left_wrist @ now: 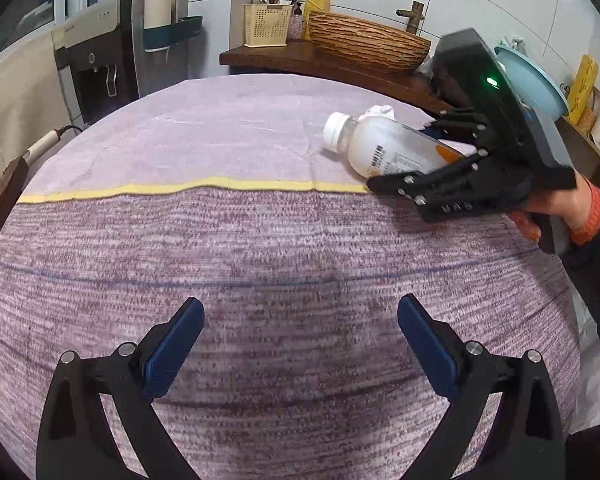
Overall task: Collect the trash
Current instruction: 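Move the right gripper to the white bottle and grasp it, then grasp the white tissue with the left gripper while the right lifts the bottle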
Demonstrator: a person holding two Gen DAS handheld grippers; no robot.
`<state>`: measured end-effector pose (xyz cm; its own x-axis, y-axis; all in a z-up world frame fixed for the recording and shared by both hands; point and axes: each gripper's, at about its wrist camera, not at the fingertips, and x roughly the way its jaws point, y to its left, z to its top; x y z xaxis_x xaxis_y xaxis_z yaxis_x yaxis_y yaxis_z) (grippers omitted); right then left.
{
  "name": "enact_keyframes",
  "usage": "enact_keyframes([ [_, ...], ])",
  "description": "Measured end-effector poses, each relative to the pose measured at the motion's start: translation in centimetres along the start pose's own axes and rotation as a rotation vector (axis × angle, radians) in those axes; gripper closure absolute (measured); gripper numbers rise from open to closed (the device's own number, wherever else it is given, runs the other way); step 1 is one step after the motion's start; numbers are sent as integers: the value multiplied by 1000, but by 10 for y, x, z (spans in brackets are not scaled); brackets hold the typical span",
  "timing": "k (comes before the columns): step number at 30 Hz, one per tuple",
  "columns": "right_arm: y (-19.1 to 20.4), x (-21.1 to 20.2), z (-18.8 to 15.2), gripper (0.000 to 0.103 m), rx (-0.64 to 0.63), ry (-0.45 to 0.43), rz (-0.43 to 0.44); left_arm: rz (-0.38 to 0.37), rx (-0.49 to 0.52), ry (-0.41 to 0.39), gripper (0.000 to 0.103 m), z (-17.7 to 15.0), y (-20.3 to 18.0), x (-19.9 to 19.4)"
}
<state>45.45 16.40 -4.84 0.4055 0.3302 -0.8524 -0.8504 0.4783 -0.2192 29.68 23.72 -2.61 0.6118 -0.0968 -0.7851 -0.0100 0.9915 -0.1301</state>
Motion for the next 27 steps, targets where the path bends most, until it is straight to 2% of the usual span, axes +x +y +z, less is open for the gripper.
enact_keyframes([
  [7, -6, -41, -30, 41, 103, -89, 27, -26, 12, -18, 7, 38, -3, 22],
  [12, -18, -78, -71, 41, 218, -141, 11, -31, 80, -9, 7, 70, -28, 53],
  [20, -30, -113, -131, 41, 328, -160, -53, -22, 181, -3, 8, 116, -80, 105],
  [22, -32, -115, -141, 41, 348, -160, -59, -6, 203, 11, 10, 123, -90, 121],
  [25, -34, -117, -154, 41, 387, -155, -63, 12, 188, 60, 27, 131, -93, 144],
  [27, -35, -121, -160, 41, 398, -160, -68, 20, 172, 63, 32, 134, -93, 151],
])
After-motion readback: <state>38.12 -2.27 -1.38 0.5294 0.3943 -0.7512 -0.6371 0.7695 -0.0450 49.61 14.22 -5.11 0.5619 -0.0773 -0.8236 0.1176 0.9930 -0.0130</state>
